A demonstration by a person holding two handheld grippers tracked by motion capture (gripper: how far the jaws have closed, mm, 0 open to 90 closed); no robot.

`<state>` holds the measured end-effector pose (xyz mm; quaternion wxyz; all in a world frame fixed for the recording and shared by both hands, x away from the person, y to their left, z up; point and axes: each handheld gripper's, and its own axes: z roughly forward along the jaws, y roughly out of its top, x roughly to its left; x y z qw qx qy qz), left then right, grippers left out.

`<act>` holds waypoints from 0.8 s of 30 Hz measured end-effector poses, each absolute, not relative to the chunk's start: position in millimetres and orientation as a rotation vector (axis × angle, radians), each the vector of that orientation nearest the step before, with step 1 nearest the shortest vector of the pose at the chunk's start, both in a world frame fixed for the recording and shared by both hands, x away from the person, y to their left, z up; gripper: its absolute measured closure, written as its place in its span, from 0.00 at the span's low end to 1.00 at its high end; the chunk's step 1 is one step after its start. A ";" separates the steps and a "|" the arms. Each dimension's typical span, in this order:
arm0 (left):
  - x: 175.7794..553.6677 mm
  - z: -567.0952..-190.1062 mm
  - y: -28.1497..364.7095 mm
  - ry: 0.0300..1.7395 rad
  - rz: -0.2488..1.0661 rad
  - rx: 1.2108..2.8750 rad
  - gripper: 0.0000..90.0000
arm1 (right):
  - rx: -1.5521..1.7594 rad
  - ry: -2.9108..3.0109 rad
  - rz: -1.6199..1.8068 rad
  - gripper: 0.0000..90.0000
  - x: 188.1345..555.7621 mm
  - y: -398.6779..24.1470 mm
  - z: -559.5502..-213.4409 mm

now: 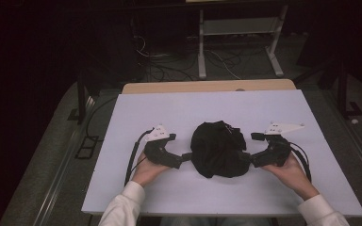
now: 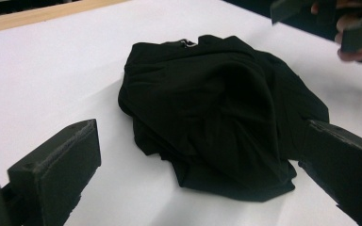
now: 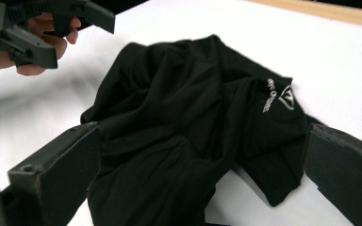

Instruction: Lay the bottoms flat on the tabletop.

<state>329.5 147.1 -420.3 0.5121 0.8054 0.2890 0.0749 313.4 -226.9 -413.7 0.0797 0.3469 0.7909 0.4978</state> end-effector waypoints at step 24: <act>338.7 -445.1 131.3 0.723 0.121 2.009 0.00 | 1.072 2.488 1.421 0.00 318.6 -211.5 -445.0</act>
